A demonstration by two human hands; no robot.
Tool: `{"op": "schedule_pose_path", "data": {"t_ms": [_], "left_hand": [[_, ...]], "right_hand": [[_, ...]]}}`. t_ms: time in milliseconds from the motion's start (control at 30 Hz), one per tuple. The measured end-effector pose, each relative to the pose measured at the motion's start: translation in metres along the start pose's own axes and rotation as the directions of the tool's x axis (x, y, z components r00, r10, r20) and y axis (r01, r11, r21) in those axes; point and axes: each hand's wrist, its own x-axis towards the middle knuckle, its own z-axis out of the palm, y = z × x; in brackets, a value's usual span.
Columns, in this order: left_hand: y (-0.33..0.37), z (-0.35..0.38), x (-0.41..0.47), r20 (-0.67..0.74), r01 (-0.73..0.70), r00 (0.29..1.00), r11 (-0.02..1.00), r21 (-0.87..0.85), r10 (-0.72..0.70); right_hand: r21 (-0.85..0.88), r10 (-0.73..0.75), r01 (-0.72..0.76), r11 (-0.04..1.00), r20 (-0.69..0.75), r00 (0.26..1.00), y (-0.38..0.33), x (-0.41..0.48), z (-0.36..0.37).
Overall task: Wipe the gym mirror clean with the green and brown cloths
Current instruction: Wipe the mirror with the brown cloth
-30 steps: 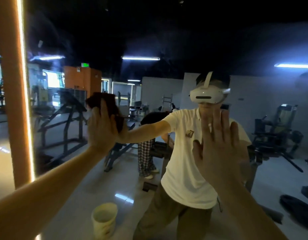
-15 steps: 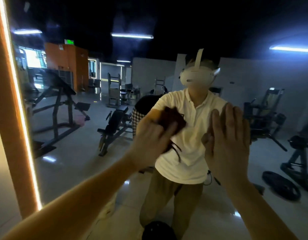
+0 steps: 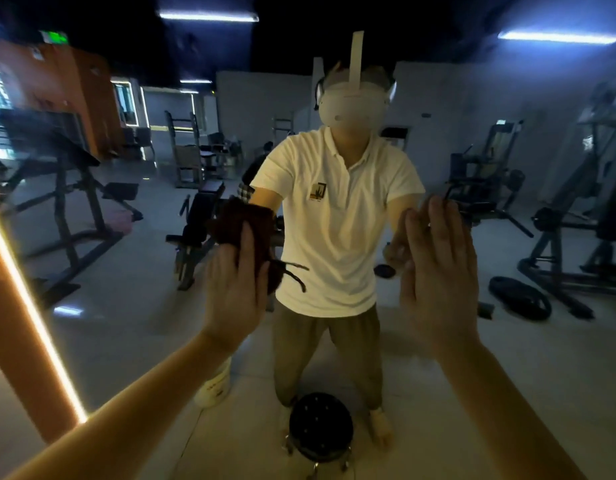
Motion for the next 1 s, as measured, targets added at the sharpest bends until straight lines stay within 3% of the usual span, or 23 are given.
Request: {"op": "schedule_pose_path", "data": {"t_ms": [167, 267, 400, 533, 600, 700, 800, 900, 1000], "left_hand": [[0.090, 0.040, -0.046, 0.139, -0.052, 0.989, 0.997, 0.051, 0.045], [0.149, 0.061, -0.062, 0.234, -0.294, 0.935, 0.951, 0.097, 0.266], [0.129, 0.057, -0.059, 0.181, -0.373, 0.917, 0.925, 0.079, 0.354], [0.030, 0.015, -0.058, 0.126, -0.097, 0.990, 0.967, 0.237, 0.068], [-0.016, -0.006, -0.067, 0.135, 0.083, 0.984, 0.974, 0.209, -0.112], [-0.035, -0.016, -0.082, 0.131, 0.367, 0.918, 0.927, 0.073, -0.374], [-0.006, -0.008, -0.088, 0.040, 0.612, 0.790, 0.784, -0.106, -0.612], [0.039, 0.003, -0.084, 0.023, 0.651, 0.751, 0.734, -0.193, -0.660], [0.095, 0.014, -0.079, 0.066, 0.524, 0.849, 0.820, -0.229, -0.524]], "right_hand": [[0.019, -0.078, 0.077, 0.997, 0.082, 0.994, 0.012, -0.001, -0.012], [0.045, -0.139, 0.135, 0.990, 0.120, 0.983, 0.024, -0.007, -0.019], [0.030, -0.157, 0.155, 0.987, 0.107, 0.982, 0.029, -0.021, -0.017], [0.063, -0.116, 0.111, 0.992, 0.091, 0.989, 0.018, -0.032, -0.006], [0.059, -0.105, 0.100, 0.993, 0.097, 0.990, 0.017, -0.034, -0.001], [0.068, -0.134, 0.127, 0.990, 0.108, 0.985, 0.020, -0.031, 0.000], [0.158, -0.189, 0.175, 0.972, 0.078, 0.979, 0.034, -0.038, -0.010], [0.200, -0.118, 0.113, 0.973, 0.015, 0.993, 0.069, -0.055, -0.028], [0.106, -0.049, 0.048, 0.993, 0.012, 0.999, 0.115, -0.065, -0.044]]}}
